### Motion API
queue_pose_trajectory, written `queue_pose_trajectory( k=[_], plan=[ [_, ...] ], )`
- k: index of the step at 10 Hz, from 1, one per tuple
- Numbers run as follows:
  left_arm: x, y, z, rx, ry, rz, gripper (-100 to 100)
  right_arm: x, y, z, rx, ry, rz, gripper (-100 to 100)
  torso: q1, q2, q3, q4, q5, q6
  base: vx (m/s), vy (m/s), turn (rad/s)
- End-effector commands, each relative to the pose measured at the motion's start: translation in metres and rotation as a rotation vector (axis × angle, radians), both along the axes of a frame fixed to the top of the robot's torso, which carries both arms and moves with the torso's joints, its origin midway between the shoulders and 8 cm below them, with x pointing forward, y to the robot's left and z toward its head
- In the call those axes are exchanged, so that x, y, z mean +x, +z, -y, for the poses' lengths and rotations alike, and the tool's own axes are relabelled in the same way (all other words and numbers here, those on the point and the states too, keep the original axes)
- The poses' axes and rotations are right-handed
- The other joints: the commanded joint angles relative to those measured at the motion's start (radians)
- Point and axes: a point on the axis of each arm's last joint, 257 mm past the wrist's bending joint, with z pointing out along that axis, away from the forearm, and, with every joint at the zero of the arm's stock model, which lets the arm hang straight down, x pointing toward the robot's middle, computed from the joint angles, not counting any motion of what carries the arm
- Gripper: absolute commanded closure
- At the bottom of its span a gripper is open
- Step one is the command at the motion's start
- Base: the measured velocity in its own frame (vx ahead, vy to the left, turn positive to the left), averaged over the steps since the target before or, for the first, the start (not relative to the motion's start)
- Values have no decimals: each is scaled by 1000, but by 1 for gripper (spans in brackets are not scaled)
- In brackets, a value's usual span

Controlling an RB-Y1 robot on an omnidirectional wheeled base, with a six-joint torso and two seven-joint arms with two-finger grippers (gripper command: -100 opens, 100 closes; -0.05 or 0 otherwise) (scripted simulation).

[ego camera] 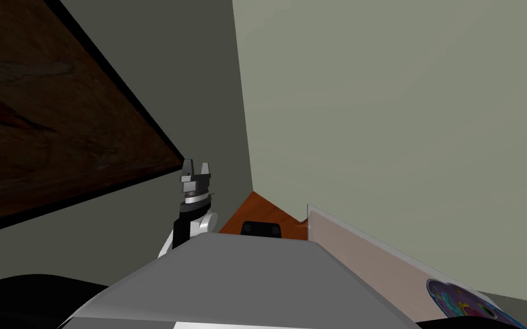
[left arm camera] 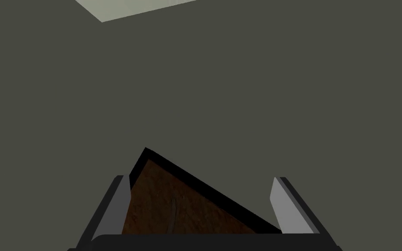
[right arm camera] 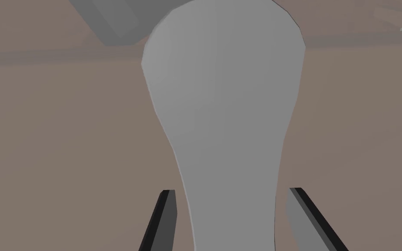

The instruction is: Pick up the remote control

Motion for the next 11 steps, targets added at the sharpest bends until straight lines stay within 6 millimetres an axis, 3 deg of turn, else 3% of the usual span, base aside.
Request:
queue_pose_trajectory(
  k=[1,3,4,8,9,11],
  plan=[
    [0,0,0,0,0,0,0,-3,2,3,-1,34,-18,100,0,0,0,0,0,0,19,17,-19],
    [0,0,0,0,0,0,0,-3,2,3,-1,75,-22,100,-2,2,1,0,0,-1,-1,-1,19],
    [0,0,0,0,0,0,0,16,3,18,-15,42,-13,100,-2,3,2,0,0,-1,23,1,-355],
    [0,0,0,0,0,0,0,12,3,17,-9,127,-38,100,-2,2,1,0,0,-1,10,7,-56],
    [0,0,0,0,0,0,0,32,4,30,-15,93,-27,100,-2,3,2,0,0,-1,20,1,-325],
    [0,0,0,0,0,0,0,29,4,29,-8,137,-46,100,-2,2,1,0,0,1,24,17,-152]
  ],
)
